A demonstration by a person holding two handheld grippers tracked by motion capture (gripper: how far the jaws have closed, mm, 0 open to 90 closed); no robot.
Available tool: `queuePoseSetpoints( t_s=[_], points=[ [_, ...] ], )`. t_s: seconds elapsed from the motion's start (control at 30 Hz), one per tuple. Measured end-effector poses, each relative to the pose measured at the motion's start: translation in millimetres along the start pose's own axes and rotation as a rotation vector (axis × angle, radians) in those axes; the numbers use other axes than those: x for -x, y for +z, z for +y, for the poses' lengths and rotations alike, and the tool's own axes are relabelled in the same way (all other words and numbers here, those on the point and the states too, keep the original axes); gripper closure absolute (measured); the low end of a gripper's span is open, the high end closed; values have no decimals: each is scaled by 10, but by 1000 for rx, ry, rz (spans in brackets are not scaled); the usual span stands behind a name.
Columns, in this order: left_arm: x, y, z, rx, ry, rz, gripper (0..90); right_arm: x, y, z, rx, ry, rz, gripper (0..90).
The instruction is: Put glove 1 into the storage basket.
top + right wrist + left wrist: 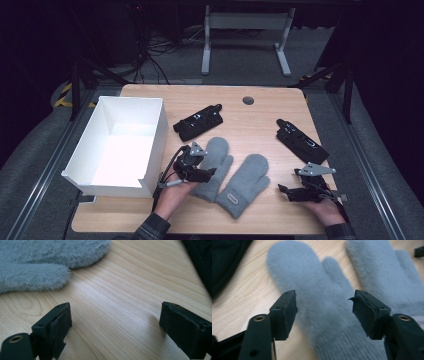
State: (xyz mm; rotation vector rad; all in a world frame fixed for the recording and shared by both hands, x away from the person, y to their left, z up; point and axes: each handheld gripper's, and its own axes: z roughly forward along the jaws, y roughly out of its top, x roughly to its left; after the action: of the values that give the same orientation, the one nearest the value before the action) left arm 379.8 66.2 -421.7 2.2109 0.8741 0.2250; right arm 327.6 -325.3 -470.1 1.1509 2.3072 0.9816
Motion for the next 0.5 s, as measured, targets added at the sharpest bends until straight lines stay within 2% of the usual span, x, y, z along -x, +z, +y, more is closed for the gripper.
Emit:
queuePoseSetpoints(
  t_s=[0.07,0.23,0.4,0.5],
  points=[
    [-46,25,13,2,-10,0,430,1,0,0,0,0,-1,111],
    [-136,118,-19,-38,-36,4,511,0,0,0,0,-1,-1,110],
    [-176,240,-33,-86,-23,4,575,0,0,0,0,0,0,111],
    [-196,301,-29,-97,-20,2,619,-1,-1,0,-1,0,-2,110]
  ],
)
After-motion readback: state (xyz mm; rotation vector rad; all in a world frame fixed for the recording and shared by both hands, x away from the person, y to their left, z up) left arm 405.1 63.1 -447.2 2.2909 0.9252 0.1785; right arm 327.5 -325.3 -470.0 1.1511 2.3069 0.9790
